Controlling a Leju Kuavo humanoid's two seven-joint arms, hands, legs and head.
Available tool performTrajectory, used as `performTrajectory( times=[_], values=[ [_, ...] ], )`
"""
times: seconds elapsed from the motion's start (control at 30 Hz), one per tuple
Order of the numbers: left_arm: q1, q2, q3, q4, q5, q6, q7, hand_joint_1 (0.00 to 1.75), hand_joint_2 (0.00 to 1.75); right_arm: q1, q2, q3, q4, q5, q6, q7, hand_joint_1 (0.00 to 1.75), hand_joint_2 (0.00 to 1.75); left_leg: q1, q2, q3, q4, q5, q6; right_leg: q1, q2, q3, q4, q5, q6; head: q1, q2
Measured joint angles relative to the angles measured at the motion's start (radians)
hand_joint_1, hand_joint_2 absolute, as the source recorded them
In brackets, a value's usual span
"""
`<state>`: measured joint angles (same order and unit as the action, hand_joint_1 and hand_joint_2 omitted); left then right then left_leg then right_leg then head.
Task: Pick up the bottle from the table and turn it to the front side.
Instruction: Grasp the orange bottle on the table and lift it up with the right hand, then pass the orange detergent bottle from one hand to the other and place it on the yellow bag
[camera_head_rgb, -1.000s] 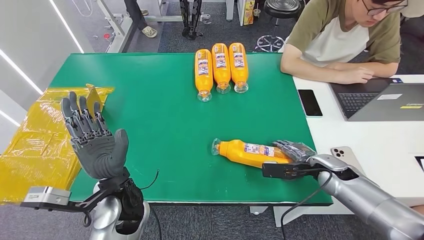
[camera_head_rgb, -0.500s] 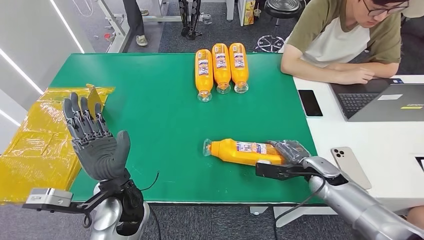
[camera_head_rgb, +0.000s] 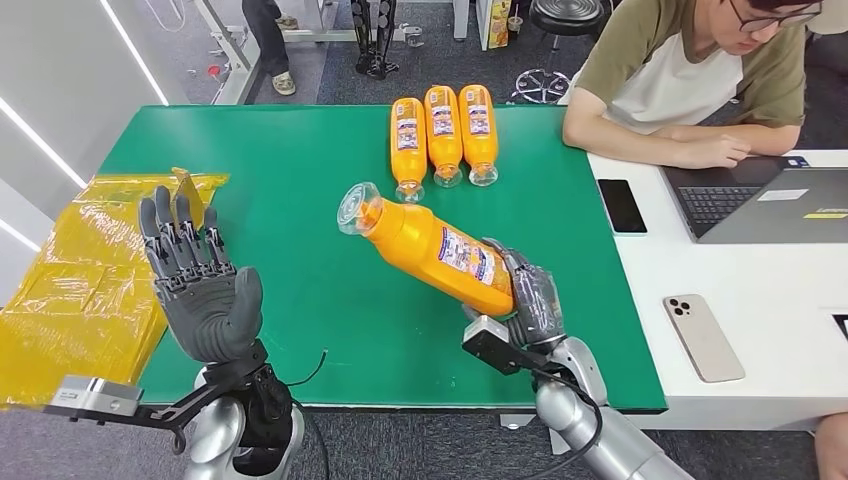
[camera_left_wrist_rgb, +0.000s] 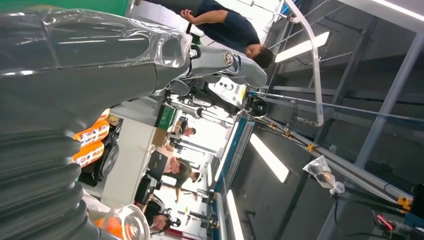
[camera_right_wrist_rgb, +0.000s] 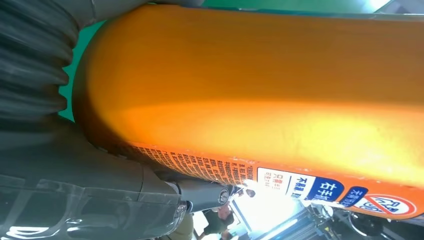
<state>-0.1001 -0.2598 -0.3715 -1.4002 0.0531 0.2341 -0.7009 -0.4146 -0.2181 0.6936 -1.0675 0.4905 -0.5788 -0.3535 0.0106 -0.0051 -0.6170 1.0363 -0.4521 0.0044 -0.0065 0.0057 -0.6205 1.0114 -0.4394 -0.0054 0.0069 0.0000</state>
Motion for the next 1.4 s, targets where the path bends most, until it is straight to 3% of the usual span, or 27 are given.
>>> performTrajectory(
  times=[0.13, 0.23, 0.4, 0.5, 0.67, 1.13, 1.4],
  values=[
    [-0.001, 0.0, -0.004, 0.004, 0.016, -0.026, 0.005, 0.0, 1.75, 0.033, 0.034, -0.033, -0.029, 0.027, -0.07, -0.08, 1.75, 1.75, 0.0, 0.0, 0.0, 0.0, 0.0, 0.0, 0.0, 0.0, 0.0, 0.0, 0.0, 0.0, 0.0, 0.0],
    [-0.006, -0.002, -0.015, 0.022, 0.025, -0.058, 0.03, 0.0, 1.75, 0.108, 0.098, -0.106, -0.094, 0.135, -0.091, -0.159, 1.75, 1.75, 0.0, 0.0, 0.0, 0.0, -0.001, 0.0, 0.0, 0.001, 0.0, 0.0, -0.001, 0.0, 0.0, 0.0],
    [-0.02, -0.003, -0.041, 0.076, 0.116, -0.224, 0.076, 0.0, 1.75, 0.237, 0.174, -0.15, -0.2, 0.184, -0.092, -0.154, 1.75, 1.75, 0.0, 0.0, 0.001, -0.001, -0.003, -0.002, 0.0, 0.0, 0.0, 0.0, -0.003, 0.0, 0.0, 0.0],
    [-0.027, -0.002, -0.055, 0.101, 0.155, -0.315, 0.101, 0.0, 1.75, 0.254, 0.176, -0.122, -0.215, 0.153, -0.091, -0.121, 1.74, 1.75, 0.0, 0.002, 0.001, -0.001, -0.003, -0.002, 0.0, 0.003, -0.001, 0.0, -0.003, 0.0, 0.0, 0.0],
    [-0.034, -0.002, -0.064, 0.132, 0.152, -0.359, 0.129, 0.0, 1.75, 0.244, 0.175, -0.075, -0.215, 0.133, -0.08, -0.089, 1.74, 1.75, 0.0, 0.003, 0.001, 0.0, -0.003, -0.002, 0.0, 0.003, 0.0, 0.0, -0.002, 0.0, 0.0, 0.0],
    [-0.037, -0.002, -0.066, 0.15, 0.056, -0.358, 0.12, 0.0, 1.75, 0.222, 0.172, -0.027, -0.212, 0.206, 0.059, 0.031, 1.71, 1.75, 0.0, 0.002, 0.001, 0.0, -0.003, -0.002, 0.0, 0.003, 0.0, 0.0, -0.002, 0.0, 0.0, 0.0],
    [-0.037, -0.002, -0.066, 0.15, 0.033, -0.35, 0.12, 0.0, 1.75, 0.214, 0.165, -0.019, -0.212, 0.226, 0.117, 0.056, 1.73, 1.75, 0.0, 0.002, 0.001, 0.0, -0.003, -0.002, 0.0, 0.003, 0.0, 0.0, -0.002, 0.0, 0.0, 0.0]
  ],
)
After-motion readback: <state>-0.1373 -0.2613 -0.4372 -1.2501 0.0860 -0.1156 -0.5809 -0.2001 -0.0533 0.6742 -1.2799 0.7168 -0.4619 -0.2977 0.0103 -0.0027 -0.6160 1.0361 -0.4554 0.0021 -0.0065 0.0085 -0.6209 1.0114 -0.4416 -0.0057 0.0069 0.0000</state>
